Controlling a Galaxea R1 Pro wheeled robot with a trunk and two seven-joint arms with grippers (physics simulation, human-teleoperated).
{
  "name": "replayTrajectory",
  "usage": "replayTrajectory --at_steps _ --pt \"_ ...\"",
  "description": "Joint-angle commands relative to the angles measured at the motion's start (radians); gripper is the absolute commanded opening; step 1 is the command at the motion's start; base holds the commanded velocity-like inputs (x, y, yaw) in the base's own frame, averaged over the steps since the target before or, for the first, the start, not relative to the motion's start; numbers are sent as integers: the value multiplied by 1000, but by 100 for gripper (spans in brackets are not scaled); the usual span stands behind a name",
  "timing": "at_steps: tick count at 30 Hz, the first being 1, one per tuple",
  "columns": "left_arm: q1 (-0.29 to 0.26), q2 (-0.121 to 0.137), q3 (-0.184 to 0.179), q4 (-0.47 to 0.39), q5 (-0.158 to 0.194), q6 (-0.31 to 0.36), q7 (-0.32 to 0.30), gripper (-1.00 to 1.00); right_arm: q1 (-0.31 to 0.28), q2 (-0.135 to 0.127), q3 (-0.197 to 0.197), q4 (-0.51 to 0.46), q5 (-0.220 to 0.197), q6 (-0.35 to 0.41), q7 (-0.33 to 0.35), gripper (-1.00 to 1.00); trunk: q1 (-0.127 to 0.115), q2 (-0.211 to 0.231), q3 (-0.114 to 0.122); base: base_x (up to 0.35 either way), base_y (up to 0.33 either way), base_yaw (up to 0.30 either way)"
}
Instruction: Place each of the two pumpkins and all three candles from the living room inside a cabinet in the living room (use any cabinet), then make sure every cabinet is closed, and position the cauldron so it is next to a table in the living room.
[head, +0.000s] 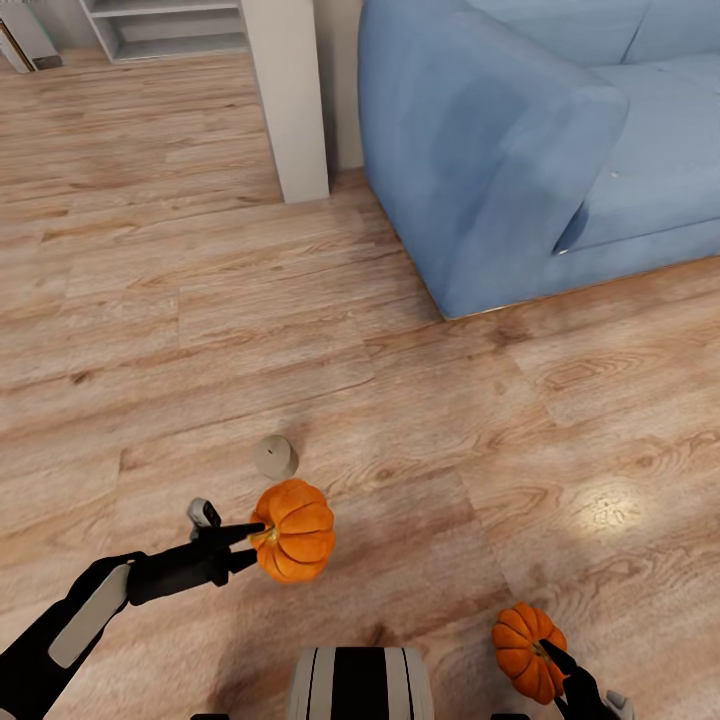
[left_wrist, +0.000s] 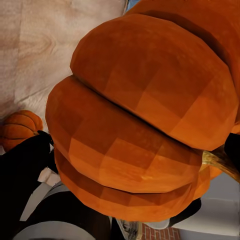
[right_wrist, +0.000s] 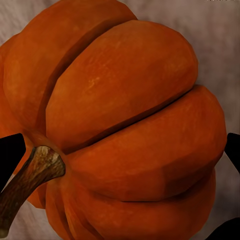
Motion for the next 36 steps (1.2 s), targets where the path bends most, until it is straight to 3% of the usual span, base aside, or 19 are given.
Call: replayTrajectory --at_steps 1,36 --pt "-1 1 -3 1 6 4 -1 -100 -2 1 10 3 -1 6 -94 -100 0 0 3 0 0 0" --pt "0 -1 -3 1 10 4 0 -100 -2 1 8 2 -1 3 -66 -100 -16 8 139 0 0 0"
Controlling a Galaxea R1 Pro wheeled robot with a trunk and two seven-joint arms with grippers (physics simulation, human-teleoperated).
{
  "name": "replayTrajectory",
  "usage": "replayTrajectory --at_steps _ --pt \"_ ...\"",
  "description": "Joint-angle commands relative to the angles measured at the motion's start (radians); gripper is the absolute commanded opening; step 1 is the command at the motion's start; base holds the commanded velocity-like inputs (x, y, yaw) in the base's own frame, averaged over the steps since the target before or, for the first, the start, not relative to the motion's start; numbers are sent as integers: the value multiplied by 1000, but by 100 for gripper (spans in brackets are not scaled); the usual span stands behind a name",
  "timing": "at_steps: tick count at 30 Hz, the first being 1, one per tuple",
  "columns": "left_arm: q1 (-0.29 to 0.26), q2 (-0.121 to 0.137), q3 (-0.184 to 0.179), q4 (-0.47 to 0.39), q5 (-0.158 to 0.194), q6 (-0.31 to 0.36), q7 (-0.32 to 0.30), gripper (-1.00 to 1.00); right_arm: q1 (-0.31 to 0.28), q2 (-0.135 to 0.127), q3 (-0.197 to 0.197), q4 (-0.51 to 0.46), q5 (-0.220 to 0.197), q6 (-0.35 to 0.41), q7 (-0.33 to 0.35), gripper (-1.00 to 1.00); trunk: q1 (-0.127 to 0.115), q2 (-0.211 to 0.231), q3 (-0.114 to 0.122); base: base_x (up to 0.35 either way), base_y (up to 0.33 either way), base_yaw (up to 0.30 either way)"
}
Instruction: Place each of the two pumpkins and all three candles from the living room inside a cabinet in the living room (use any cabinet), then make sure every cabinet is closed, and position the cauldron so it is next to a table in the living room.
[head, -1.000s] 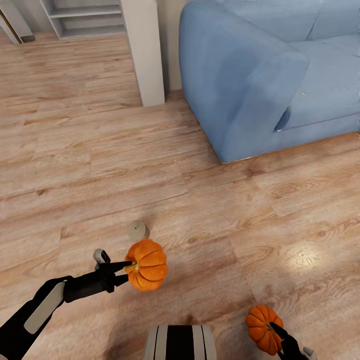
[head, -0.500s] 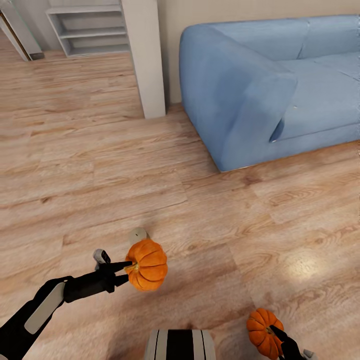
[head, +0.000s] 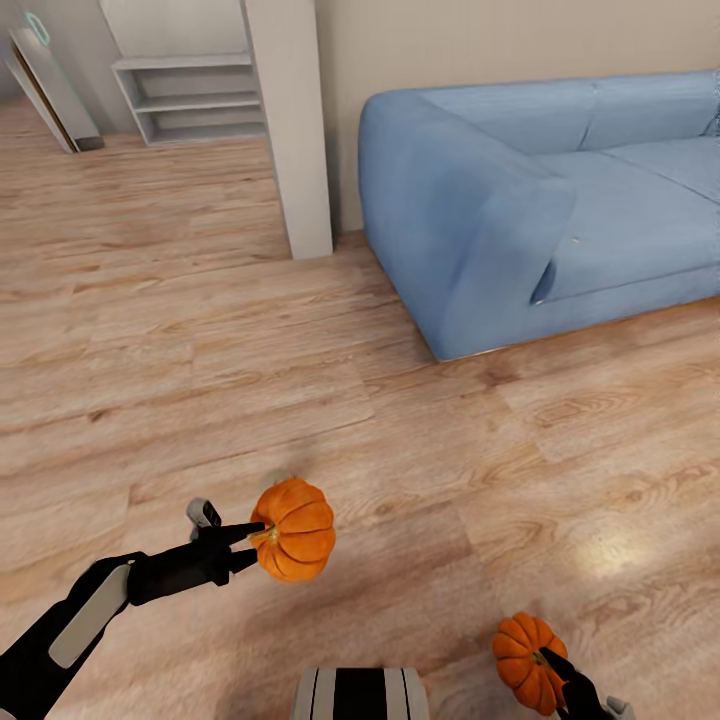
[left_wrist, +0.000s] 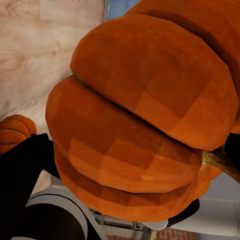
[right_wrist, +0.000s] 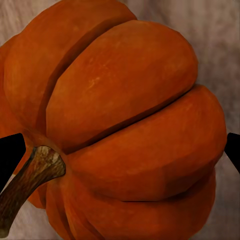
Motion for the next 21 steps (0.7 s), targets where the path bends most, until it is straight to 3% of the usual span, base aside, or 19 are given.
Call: replayTrajectory --at_steps 1,21 --pt "-1 1 -2 1 3 3 0 -100 0 -1 1 2 -9 7 5 -100 -1 0 3 0 0 0" --pt "-1 1 -2 2 2 2 0 -100 0 3 2 2 -9 9 55 -100 -10 5 81 0 0 0"
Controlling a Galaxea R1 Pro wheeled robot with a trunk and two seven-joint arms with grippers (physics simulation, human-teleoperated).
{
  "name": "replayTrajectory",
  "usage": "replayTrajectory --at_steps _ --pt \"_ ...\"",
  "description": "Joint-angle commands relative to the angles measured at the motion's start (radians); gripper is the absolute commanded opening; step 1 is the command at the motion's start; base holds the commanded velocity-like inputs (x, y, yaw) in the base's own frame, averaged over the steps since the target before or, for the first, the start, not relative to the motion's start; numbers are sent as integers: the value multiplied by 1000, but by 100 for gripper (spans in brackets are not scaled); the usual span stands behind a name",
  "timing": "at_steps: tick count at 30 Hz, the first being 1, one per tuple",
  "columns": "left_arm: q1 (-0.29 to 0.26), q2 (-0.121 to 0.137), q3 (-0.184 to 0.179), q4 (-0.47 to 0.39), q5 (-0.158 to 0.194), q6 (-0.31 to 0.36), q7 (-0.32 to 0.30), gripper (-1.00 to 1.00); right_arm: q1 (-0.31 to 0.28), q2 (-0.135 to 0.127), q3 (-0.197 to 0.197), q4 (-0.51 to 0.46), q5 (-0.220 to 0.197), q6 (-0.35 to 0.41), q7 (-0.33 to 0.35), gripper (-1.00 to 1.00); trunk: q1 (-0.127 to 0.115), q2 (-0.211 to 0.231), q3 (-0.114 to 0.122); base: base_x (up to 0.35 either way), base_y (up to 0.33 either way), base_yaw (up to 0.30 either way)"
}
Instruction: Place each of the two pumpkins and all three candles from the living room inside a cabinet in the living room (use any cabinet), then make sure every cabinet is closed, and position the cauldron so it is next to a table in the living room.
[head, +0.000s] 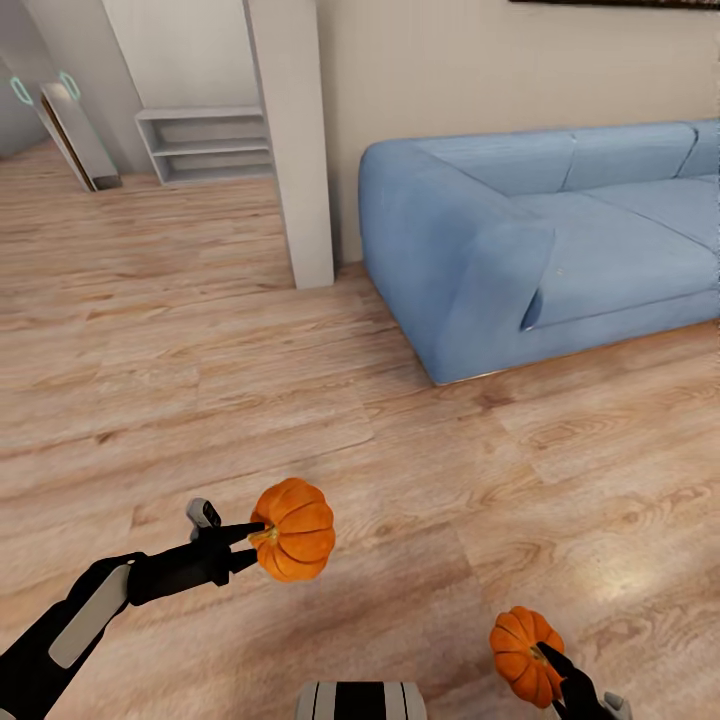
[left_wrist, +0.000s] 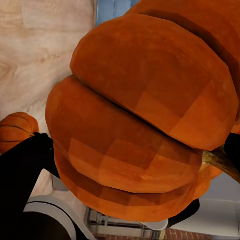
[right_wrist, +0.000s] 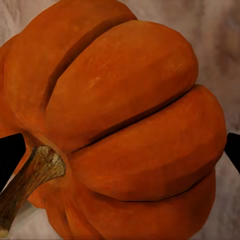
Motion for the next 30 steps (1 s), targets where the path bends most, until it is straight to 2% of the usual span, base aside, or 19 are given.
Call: replayTrajectory --at_steps 1,7,10,14,17,19,21,24,30 --pt "-1 1 -2 0 3 3 0 -100 0 0 1 1 -10 8 2 -100 -1 0 3 0 0 0" --pt "-1 1 -2 0 2 3 0 -100 0 1 1 0 -10 8 8 -100 -3 1 26 0 0 0" --pt "-1 0 -3 0 2 3 0 -100 0 -3 1 -4 -11 11 49 -100 -5 2 38 0 0 0" --pt "-1 -2 -3 0 1 3 0 -100 0 -5 3 -95 -11 28 130 -100 -6 3 54 0 0 0" --pt "-1 -5 -4 0 1 3 0 -100 0 -5 -2 -205 -11 74 144 -100 -8 4 65 0 0 0" --pt "-1 -6 -4 0 1 3 1 -100 0 -5 -2 -228 -11 90 147 -100 -9 4 73 0 0 0" --pt "-1 -7 -4 0 0 2 1 -100 0 -5 -1 -236 -13 102 158 -100 -10 5 81 0 0 0" --pt "-1 -6 -4 0 -2 2 1 -100 0 -5 1 -242 -12 162 237 -100 -11 5 92 0 0 -13" --pt "-1 -1 -2 0 -2 3 3 -100 0 -3 -4 -241 -17 183 263 -100 -14 7 119 0 0 -147"
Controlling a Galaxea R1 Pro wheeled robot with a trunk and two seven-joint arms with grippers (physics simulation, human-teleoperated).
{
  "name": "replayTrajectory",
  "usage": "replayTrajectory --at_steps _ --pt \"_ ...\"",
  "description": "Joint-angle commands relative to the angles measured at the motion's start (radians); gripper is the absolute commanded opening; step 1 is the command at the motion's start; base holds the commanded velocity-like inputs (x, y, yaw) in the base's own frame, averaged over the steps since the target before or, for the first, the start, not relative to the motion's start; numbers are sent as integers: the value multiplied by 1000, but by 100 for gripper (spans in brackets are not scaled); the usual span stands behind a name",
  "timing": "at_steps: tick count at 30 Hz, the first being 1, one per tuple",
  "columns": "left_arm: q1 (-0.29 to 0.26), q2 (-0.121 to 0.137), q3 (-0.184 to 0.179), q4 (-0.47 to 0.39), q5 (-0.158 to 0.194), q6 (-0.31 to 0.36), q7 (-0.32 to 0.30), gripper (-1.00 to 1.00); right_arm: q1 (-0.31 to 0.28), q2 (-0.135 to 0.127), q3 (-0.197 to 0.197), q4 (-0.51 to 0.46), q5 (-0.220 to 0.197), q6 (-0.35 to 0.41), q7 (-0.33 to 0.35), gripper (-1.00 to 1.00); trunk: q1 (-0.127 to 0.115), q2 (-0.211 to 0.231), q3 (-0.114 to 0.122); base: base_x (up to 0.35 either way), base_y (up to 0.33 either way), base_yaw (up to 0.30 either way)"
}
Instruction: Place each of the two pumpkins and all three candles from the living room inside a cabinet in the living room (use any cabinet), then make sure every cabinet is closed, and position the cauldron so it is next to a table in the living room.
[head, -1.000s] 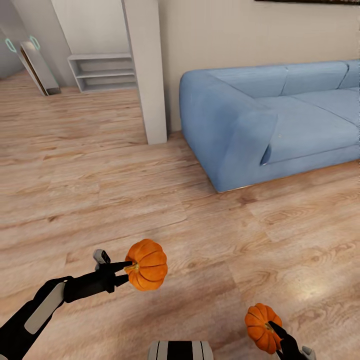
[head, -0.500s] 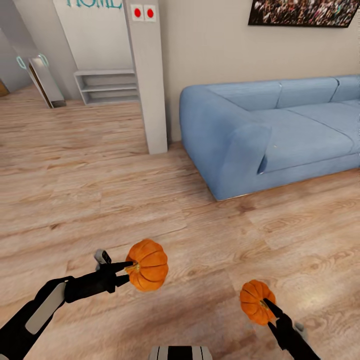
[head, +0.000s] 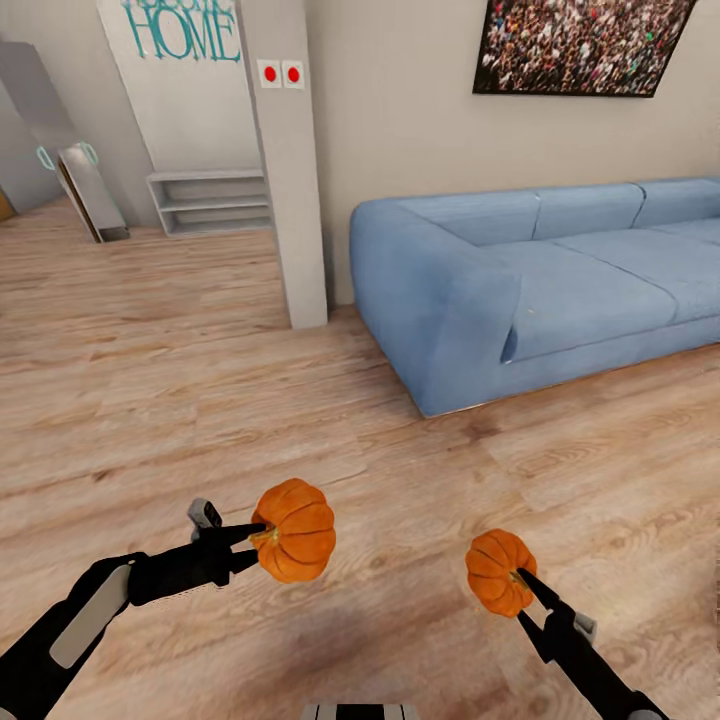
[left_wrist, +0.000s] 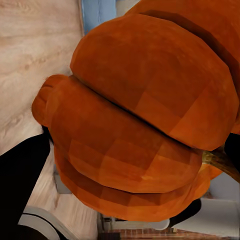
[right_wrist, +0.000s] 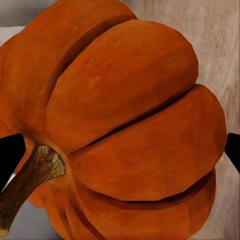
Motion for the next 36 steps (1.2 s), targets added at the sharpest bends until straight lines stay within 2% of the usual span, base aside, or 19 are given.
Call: replayTrajectory --at_steps 1,12,36 --pt "0 2 -2 0 2 3 0 -100 -1 0 0 1 -6 9 0 -100 -1 0 4 0 0 -229" --pt "0 4 0 -5 -6 5 2 -100 -1 -1 -2 7 -3 8 -8 -100 -6 3 56 -21 6 -226" --pt "0 6 1 0 3 5 1 -100 -1 1 -4 11 -4 6 -7 -100 -16 8 165 -333 5 -255"
